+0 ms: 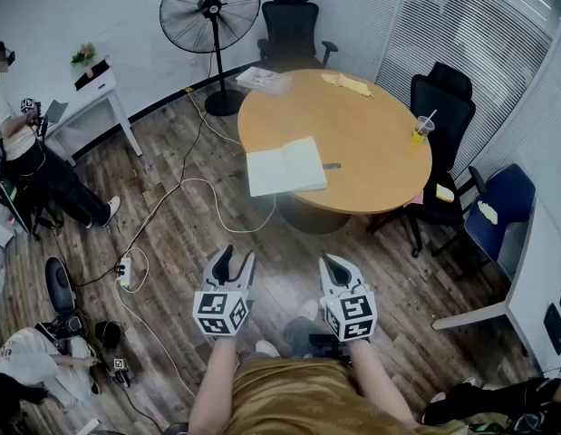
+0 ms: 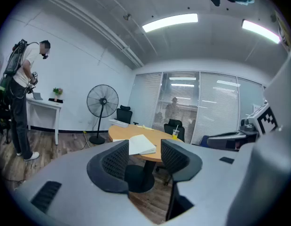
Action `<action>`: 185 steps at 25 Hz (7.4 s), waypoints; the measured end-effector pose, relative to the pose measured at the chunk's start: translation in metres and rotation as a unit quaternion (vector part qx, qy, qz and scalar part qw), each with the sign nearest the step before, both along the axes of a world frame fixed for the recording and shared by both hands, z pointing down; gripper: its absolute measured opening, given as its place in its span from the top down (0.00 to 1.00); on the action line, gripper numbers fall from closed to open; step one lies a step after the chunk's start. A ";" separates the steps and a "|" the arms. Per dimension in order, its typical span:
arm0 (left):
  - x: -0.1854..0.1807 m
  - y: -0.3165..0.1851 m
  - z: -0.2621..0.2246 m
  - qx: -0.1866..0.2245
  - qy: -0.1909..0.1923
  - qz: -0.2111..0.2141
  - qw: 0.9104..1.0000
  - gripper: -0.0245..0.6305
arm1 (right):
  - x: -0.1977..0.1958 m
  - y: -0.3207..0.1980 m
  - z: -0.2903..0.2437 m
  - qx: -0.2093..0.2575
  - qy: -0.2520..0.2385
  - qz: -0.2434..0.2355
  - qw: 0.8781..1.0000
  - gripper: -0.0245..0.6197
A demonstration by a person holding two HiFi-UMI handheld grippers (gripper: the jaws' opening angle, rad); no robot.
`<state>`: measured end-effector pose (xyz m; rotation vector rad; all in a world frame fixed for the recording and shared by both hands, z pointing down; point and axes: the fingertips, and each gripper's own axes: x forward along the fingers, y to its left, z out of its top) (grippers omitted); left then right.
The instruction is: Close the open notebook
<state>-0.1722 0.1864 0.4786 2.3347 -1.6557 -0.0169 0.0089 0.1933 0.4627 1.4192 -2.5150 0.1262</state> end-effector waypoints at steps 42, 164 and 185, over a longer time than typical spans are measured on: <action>0.026 -0.212 0.020 -0.039 0.037 -0.042 0.998 0.62 | 0.056 -0.214 0.002 -0.006 0.023 0.002 1.000 0.94; -0.017 -0.298 0.184 -0.215 0.269 -0.121 0.931 0.85 | 0.049 -0.314 0.085 -0.092 0.060 -0.045 0.993 0.94; 0.024 -0.306 0.130 -0.169 0.102 -0.041 0.979 0.88 | 0.059 -0.308 0.059 -0.062 0.046 -0.030 0.997 0.94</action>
